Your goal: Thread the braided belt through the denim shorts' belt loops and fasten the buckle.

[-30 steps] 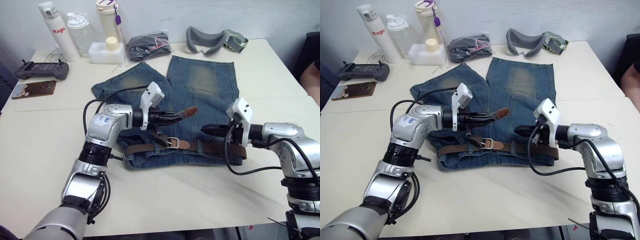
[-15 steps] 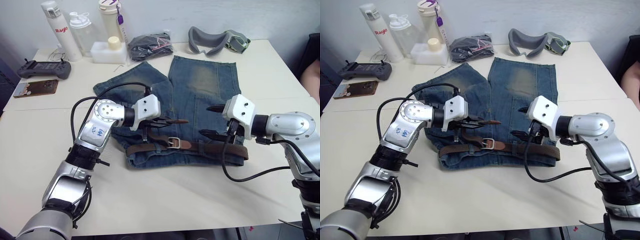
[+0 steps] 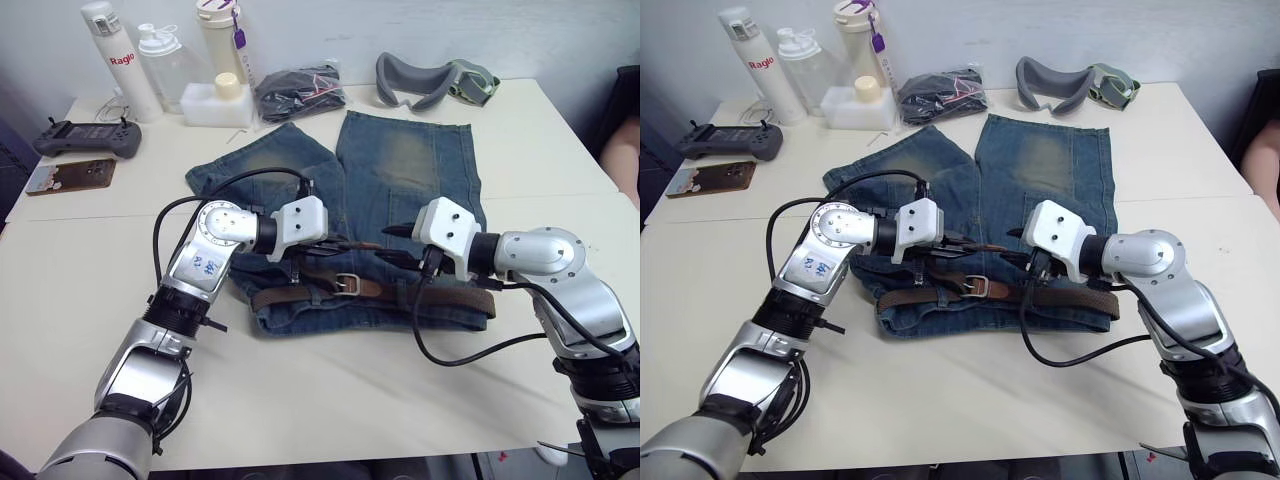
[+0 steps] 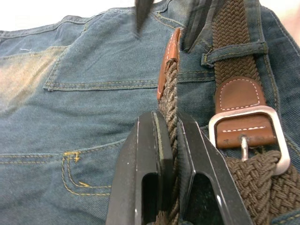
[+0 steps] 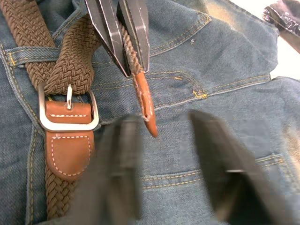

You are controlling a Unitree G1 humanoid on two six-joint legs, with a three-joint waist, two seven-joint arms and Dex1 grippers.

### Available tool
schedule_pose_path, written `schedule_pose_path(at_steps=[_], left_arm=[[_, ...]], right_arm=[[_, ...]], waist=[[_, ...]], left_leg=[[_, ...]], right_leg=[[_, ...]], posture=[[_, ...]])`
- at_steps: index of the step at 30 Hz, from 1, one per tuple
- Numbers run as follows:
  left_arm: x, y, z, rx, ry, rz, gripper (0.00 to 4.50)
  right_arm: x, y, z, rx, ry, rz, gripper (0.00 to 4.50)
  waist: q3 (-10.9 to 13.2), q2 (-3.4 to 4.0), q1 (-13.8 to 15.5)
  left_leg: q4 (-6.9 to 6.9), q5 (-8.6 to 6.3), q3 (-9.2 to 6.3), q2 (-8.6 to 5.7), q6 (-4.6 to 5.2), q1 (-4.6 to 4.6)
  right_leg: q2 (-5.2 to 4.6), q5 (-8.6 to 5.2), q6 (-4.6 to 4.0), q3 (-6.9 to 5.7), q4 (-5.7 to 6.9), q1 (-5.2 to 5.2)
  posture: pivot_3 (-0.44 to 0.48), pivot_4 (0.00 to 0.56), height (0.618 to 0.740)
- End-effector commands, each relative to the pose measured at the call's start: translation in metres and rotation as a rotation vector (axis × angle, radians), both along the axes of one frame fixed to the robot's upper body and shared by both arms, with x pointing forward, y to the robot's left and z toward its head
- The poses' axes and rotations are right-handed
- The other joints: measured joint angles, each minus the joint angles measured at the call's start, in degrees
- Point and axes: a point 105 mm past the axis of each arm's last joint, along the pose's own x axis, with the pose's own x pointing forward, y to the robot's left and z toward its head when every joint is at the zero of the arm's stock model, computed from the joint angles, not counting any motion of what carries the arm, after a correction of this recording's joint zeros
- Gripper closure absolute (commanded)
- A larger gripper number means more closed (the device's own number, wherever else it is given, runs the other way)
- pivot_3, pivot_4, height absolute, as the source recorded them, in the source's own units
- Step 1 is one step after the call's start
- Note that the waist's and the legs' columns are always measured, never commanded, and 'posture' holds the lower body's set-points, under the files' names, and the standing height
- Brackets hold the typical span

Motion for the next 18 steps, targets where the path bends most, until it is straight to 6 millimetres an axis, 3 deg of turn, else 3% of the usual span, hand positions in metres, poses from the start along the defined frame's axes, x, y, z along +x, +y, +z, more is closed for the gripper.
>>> schedule_pose_path(at_steps=[1,2,6,10,14,18], left_arm=[[-0.0024,-0.0079,0.0141,-0.038,-0.008,-0.033,4.5],[-0.0039,-0.0091,0.015,-0.041,0.001,-0.045,4.5],[0.0044,-0.0139,0.0182,-0.032,-0.076,-0.005,2.91],[0.0024,-0.0162,0.0175,-0.031,-0.064,-0.025,2.91],[0.0027,-0.0169,0.0188,-0.035,-0.067,-0.031,2.91],[0.0019,-0.0162,0.0201,-0.037,-0.058,-0.045,4.2]], right_arm=[[-0.0028,0.0062,0.0103,0.002,-0.055,0.029,4.48],[-0.0028,0.0065,0.0107,0.004,-0.058,0.029,4.48],[-0.0032,0.0069,0.0107,0.004,-0.06,0.025,4.5],[-0.0026,0.0072,0.0108,0.003,-0.06,0.02,4.5],[-0.0016,0.0067,0.0108,0.001,-0.061,0.014,4.5],[-0.0005,0.006,0.0108,0.001,-0.062,0.007,4.5]], waist=[[0.0,0.0,-0.12],[0.0,0.0,-0.17],[0.0,0.0,-0.31],[0.0,0.0,-0.93],[0.0,-0.01,-1.23],[0.0,0.0,-1.25]], left_leg=[[0.01,0.0,0.01,0.0,0.0,0.0],[0.01,0.0,0.0,0.0,0.0,0.0],[0.16,0.0,-0.03,0.0,0.0,-0.06],[0.53,-0.01,-0.04,-0.04,0.02,-0.18],[0.93,0.06,-0.01,-0.09,-0.08,-0.71],[1.14,0.17,-0.02,-0.08,-0.2,-0.71]], right_leg=[[0.0,0.0,0.0,0.01,0.01,0.0],[0.0,0.0,0.0,0.0,0.02,0.0],[0.0,0.0,0.0,-0.02,0.09,-0.03],[0.0,0.0,0.0,-0.01,0.32,-0.07],[-0.05,0.0,0.0,0.1,0.94,-0.76],[-0.04,-0.02,-0.03,0.14,1.4,-0.87]], posture=[[0.0,0.15,0.641],[0.0,0.15,0.641],[0.0,0.15,0.641],[0.0,0.15,0.641],[0.0,0.15,0.641],[0.0,0.15,0.641]])
